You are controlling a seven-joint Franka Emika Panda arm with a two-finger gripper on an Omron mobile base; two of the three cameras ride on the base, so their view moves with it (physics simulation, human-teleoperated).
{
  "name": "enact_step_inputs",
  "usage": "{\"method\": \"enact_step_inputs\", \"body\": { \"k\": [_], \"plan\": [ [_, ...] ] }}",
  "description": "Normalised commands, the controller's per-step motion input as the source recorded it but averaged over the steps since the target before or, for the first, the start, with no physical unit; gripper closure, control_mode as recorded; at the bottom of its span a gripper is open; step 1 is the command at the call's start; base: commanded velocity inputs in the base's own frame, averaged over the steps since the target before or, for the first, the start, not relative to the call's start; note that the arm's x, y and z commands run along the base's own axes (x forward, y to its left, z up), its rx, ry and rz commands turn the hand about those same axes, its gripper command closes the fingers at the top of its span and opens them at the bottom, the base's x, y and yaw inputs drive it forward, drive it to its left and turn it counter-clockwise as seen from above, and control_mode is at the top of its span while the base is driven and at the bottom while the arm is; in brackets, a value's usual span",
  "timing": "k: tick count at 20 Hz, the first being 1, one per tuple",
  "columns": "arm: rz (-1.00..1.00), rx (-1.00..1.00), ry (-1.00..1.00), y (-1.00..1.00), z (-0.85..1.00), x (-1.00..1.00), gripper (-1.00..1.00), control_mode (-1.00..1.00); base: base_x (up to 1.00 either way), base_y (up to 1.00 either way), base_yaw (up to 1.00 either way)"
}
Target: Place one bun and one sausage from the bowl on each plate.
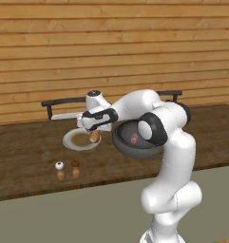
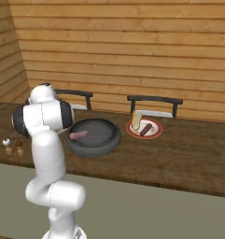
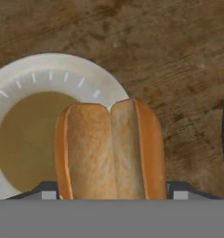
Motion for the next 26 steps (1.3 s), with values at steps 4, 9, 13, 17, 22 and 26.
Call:
{"method": "enact_step_inputs", "body": {
  "k": [4, 9, 13, 17, 22, 26],
  "plan": [
    [0.00, 0.00, 0.00, 0.28, -0.42, 0.53, 1.00, -1.00, 0.00, 0.00, 0.00],
    [0.00, 0.00, 0.00, 0.09, -0.18, 0.50, 1.00, -1.00, 0.00, 0.00, 0.00],
    [0.00, 0.00, -0.01, 0.04, -0.20, 0.20, 1.00, -1.00, 0.00, 0.00, 0.00],
    [0.00, 0.00, -0.05, 0.00, -0.06, 0.00, 1.00, -1.00, 0.00, 0.00, 0.00],
    [0.00, 0.00, 0.00, 0.00, 0.00, 0.00, -1.00, -1.00, 0.00, 0.00, 0.00],
    [0.00, 0.00, 0.00, 0.00, 0.00, 0.00, -1.00, -1.00, 0.00, 0.00, 0.00]
  ]
}}
